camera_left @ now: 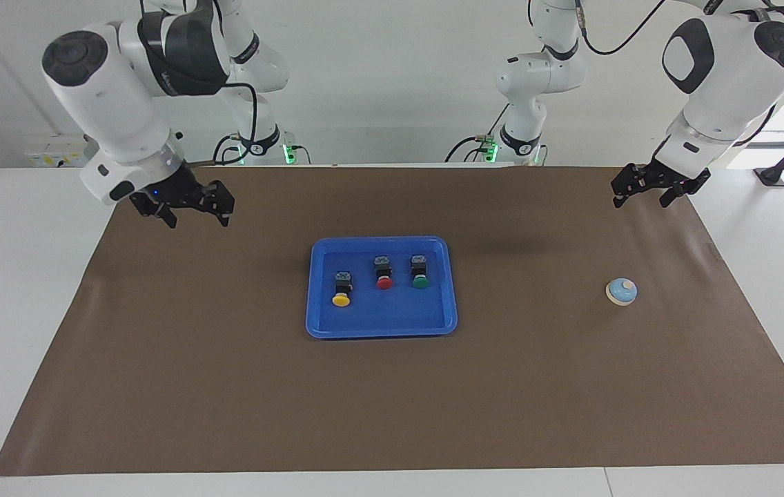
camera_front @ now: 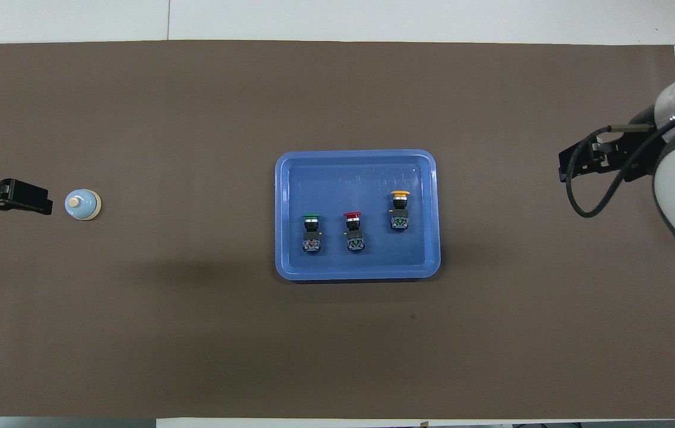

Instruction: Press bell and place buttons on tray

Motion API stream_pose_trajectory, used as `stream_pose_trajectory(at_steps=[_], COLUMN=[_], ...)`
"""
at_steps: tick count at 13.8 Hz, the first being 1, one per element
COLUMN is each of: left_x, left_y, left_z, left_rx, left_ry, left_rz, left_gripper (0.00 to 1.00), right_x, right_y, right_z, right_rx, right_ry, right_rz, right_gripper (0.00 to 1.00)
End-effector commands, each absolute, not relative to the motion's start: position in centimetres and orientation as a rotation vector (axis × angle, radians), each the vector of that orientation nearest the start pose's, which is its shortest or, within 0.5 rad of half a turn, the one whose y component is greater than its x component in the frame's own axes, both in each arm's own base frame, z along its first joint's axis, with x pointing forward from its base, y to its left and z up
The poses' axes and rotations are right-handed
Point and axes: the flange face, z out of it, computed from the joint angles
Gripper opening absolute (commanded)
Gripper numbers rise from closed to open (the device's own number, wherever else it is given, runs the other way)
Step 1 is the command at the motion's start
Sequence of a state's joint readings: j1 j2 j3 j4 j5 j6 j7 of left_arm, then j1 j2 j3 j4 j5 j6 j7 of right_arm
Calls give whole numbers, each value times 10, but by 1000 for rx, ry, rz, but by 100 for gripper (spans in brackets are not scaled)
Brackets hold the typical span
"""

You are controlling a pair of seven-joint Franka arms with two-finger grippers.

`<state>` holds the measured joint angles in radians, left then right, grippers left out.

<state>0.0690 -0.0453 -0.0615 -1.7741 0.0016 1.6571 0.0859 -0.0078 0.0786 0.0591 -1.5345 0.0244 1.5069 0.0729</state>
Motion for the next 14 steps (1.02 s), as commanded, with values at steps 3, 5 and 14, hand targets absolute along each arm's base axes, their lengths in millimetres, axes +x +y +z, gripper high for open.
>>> stream_pose_trajectory(at_steps=[3, 5, 14], left_x=[538, 538, 538], left_y=[3, 3, 3], left_z=[566, 566, 566], left_rx=[-3150, -3150, -3150], left_ry=[109, 109, 109], left_rz=[84, 84, 84], left_gripper=[100, 100, 100], right_x=[532, 528, 516], right_y=[17, 16, 8], right_z=[624, 627, 630], right_rx=[-3171, -3172, -3155], right_ry=[-27, -25, 0], right_rz=[193, 198, 177], right_gripper=[100, 100, 100])
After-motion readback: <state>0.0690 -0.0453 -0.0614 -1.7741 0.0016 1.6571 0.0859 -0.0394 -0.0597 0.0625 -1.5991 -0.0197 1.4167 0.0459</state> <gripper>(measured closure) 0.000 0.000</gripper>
